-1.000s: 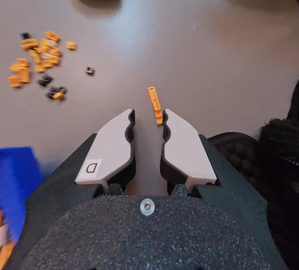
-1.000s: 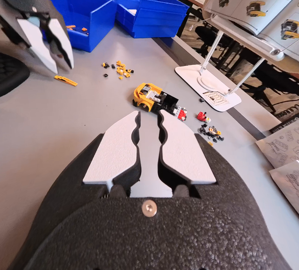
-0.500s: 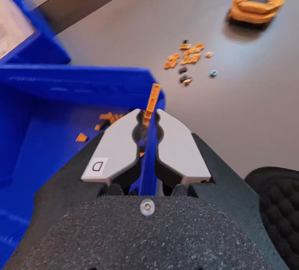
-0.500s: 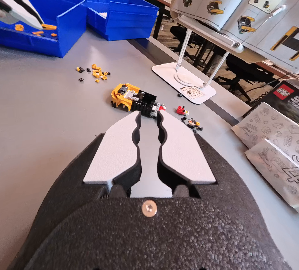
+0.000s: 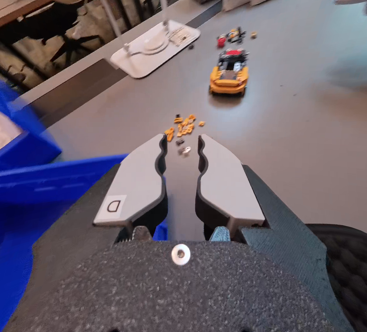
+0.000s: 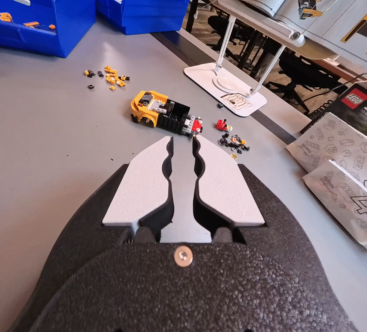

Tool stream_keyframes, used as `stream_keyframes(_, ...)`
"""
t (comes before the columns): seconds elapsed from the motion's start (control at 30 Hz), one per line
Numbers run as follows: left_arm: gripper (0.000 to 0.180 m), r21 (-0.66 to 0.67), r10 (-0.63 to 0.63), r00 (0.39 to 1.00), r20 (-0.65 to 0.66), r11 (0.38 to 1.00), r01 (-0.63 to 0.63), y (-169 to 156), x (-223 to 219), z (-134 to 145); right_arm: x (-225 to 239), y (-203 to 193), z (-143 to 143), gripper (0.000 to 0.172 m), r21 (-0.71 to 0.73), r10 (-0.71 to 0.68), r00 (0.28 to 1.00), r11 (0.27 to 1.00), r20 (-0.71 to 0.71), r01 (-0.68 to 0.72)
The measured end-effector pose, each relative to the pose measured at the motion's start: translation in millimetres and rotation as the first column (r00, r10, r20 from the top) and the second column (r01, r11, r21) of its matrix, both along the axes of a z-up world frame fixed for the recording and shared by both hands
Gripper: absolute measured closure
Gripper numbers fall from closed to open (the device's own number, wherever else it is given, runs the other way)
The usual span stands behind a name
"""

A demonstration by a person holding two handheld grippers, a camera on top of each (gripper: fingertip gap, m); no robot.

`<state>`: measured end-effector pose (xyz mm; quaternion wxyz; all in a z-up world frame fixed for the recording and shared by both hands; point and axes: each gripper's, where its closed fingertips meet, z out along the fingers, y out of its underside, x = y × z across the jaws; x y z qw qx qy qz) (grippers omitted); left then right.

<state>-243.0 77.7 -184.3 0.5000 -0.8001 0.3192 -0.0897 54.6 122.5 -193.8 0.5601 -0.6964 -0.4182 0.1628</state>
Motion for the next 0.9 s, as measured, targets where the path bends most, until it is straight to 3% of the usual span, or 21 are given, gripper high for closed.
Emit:
stream_keyframes(0.27,0.157,-0.062,-0.173,0.985,-0.024,0.983,0.171,-2,51,-29,-9,-3,-14,0.148,-0.035,0.056,0.998,0.998,0.026,-0.055)
stream_keyframes(0.53,0.157,-0.134,-0.278,0.961,0.011,0.952,0.277,-8,91,-71,-42,10,-49,0.123,-0.183,0.299,0.945,0.944,0.130,-0.274)
stream_keyframes(0.73,0.158,-0.123,-0.327,0.945,0.020,0.937,0.326,-15,105,-83,-70,69,-63,0.090,-0.187,0.458,0.793,0.889,0.403,-0.418)
stream_keyframes(0.9,0.160,-0.108,-0.364,0.931,0.029,0.925,0.365,-17,110,-87,-95,87,-83,0.085,-0.313,0.599,0.572,0.793,0.561,-0.523)
